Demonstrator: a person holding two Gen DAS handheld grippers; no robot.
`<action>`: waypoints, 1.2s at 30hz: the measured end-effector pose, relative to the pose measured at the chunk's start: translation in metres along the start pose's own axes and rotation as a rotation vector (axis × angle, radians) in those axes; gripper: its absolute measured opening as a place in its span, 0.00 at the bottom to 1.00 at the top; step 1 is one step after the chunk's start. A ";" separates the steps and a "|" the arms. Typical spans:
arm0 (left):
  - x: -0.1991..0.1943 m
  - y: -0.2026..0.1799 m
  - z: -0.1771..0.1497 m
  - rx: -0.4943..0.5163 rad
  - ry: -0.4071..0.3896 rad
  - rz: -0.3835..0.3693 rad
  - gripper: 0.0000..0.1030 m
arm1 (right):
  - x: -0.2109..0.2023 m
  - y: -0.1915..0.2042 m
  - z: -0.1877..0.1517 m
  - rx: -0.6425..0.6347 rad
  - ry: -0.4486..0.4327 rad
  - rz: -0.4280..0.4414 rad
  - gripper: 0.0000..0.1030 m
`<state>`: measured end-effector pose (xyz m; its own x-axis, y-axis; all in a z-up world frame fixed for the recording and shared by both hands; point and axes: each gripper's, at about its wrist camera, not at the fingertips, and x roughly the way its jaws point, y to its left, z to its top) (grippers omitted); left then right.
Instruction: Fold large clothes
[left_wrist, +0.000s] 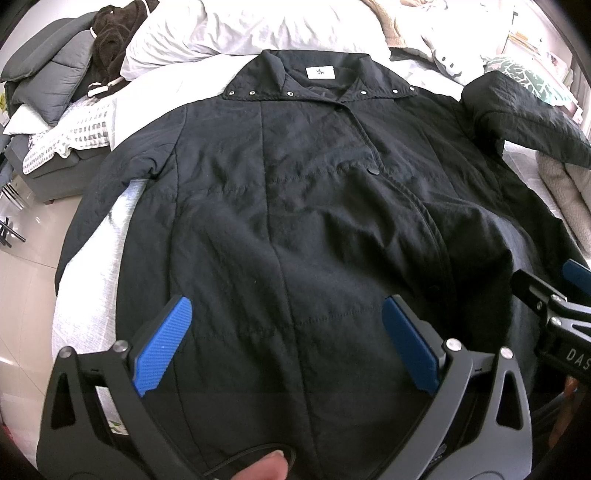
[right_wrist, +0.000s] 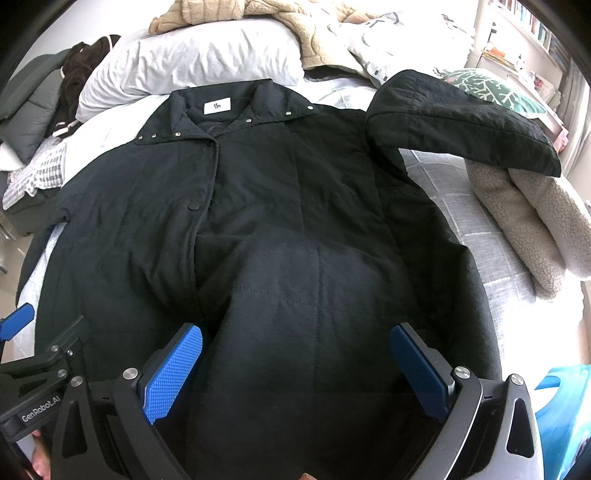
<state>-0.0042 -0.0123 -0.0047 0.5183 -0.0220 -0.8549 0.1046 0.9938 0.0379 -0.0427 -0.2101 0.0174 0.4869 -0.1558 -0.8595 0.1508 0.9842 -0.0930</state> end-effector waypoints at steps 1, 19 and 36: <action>0.000 0.000 0.000 0.000 0.000 0.000 1.00 | 0.000 0.000 0.000 0.000 0.000 0.000 1.00; 0.003 0.004 -0.004 -0.009 0.002 0.006 1.00 | -0.006 -0.004 0.000 0.000 -0.036 0.013 1.00; 0.007 0.069 0.022 -0.017 0.097 -0.146 1.00 | -0.009 -0.083 0.018 0.102 0.012 0.093 1.00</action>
<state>0.0253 0.0536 0.0033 0.4141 -0.1562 -0.8967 0.1577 0.9826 -0.0983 -0.0442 -0.2921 0.0417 0.4928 -0.0628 -0.8678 0.1928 0.9805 0.0385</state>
